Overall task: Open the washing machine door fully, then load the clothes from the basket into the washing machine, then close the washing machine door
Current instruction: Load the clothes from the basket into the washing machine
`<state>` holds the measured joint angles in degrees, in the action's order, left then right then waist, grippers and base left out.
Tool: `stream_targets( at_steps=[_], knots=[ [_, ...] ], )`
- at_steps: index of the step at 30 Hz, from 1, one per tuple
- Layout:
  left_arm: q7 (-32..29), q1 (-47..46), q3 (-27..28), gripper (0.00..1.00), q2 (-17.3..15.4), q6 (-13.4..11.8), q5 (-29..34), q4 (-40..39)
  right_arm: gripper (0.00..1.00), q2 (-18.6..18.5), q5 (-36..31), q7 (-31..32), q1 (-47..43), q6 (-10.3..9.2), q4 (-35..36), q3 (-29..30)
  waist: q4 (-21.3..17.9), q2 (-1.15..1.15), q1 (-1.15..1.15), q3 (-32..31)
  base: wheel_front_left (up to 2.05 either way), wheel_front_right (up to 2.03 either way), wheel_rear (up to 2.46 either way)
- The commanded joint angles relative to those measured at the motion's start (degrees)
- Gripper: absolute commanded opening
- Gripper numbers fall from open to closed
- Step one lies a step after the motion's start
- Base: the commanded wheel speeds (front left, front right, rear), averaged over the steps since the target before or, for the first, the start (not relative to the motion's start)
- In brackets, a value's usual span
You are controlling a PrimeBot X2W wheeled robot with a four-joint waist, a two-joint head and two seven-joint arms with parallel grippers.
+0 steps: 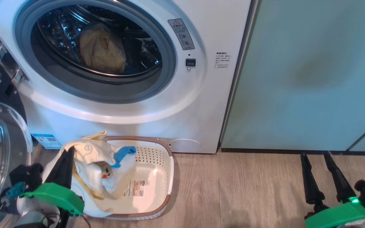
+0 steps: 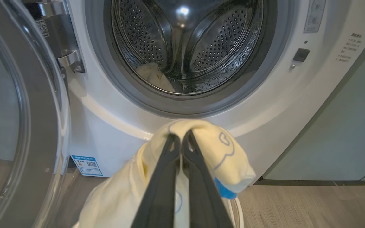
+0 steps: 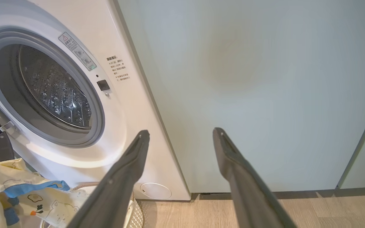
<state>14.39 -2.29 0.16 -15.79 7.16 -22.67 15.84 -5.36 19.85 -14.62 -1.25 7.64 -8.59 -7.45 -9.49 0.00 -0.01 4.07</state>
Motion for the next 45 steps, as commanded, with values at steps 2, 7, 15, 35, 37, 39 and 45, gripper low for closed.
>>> stream_targets(
  at_steps=[2, 7, 15, 35, 37, 39, 45],
  knots=[
    [0.61, -1.57, 3.41, 0.00, -1.13, 0.15, 0.05, -3.47, 1.00, -0.34, 0.43, -0.38, 1.11, -0.15, 2.06, -0.94, -0.01, 0.00, 0.01, 0.18, 0.00, 0.00, 0.00],
    [0.61, -1.35, 4.09, 0.00, -0.79, 0.21, -0.56, -5.68, 1.00, -0.08, 0.59, -0.38, 1.12, -0.15, 2.06, -0.99, -0.12, 0.00, 0.01, 0.64, 0.00, 0.00, 0.00],
    [-0.02, -4.86, 2.53, 0.00, -2.16, 0.28, -2.17, -6.34, 1.00, 0.23, 0.58, -0.38, 1.78, -0.15, 2.08, -1.26, -0.24, 0.00, 0.01, 1.81, 0.00, 0.00, 0.00],
    [-6.19, -33.17, -4.76, 0.00, -9.97, 0.32, -8.57, 5.58, 1.00, 1.29, 0.86, -0.38, 8.41, -0.15, 2.92, -3.67, -3.88, 0.00, 0.01, 13.92, 0.00, 0.00, 0.00],
    [-6.08, -36.45, -6.05, 0.00, -11.21, 0.32, -9.16, 6.85, 1.00, 1.35, 0.81, -0.38, 9.25, -0.15, 2.99, -3.96, -4.36, 0.00, 0.01, 15.47, 0.00, 0.00, 0.00],
    [-6.10, -39.72, -6.94, 0.00, -12.29, 0.32, -10.57, 8.08, 1.00, 1.38, 0.74, -0.38, 9.96, -0.15, 3.16, -4.12, -4.73, 0.00, 0.01, 16.96, 0.00, 0.00, 0.00],
    [-5.92, -48.70, -9.79, 0.00, -15.41, 0.33, -14.26, 11.97, 1.00, 1.43, 0.59, -0.38, 11.96, -0.15, 3.59, -4.35, -5.76, 0.00, 0.01, 21.45, 0.00, 0.00, 0.00]
  ],
)
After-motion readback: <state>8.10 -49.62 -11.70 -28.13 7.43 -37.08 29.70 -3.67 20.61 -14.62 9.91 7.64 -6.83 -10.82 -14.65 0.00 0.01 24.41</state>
